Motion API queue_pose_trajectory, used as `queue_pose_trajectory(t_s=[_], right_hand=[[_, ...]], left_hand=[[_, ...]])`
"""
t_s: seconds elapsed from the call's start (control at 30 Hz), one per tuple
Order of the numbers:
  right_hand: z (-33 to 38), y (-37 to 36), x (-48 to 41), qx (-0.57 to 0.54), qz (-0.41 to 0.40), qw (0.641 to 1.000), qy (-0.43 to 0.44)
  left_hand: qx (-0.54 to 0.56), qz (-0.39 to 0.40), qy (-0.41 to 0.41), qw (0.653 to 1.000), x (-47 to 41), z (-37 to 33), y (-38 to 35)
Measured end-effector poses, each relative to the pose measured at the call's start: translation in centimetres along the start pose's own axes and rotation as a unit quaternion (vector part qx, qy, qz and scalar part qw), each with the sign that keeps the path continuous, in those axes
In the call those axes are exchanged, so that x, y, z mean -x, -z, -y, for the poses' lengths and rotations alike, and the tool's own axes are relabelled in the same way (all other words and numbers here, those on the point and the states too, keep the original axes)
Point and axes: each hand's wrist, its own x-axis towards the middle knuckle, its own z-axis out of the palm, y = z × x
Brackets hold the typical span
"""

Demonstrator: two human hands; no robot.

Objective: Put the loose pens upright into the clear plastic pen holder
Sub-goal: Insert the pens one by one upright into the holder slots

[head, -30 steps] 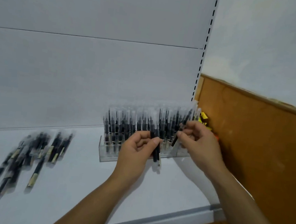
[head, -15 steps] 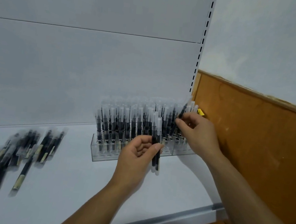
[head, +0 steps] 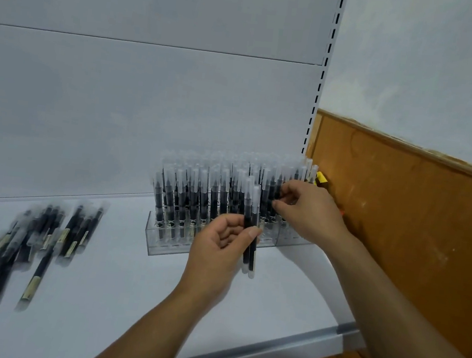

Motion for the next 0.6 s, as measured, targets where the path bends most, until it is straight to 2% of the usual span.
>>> queue_pose_trajectory(t_s=[0.1, 0.37, 0.47, 0.53, 0.6], right_hand=[[0.0, -0.2, 0.1, 0.019, 0.021, 1.000, 0.000], [-0.1, -0.4, 0.7, 0.002, 0.014, 1.000, -0.020], [-0.2, -0.3, 1.7, -0.010, -0.024, 1.000, -0.014], [-0.1, -0.5, 2.9, -0.061, -0.071, 0.996, 0.003], [0.2, -0.8, 4.1, -0.158, -0.050, 0.986, 0.014]], left_hand=[[0.002, -0.001, 0.002, 1.000, -0.1, 0.1, 0.0], [-0.001, 0.009, 0.005, 1.000, -0.1, 0.4, 0.2], [0.002, 0.014, 0.004, 1.000, -0.1, 0.4, 0.3], [-0.003, 0.015, 0.002, 1.000, -0.2, 0.5, 0.4], [0.004, 0.015, 0.006, 1.000, -0.3, 0.6, 0.4]])
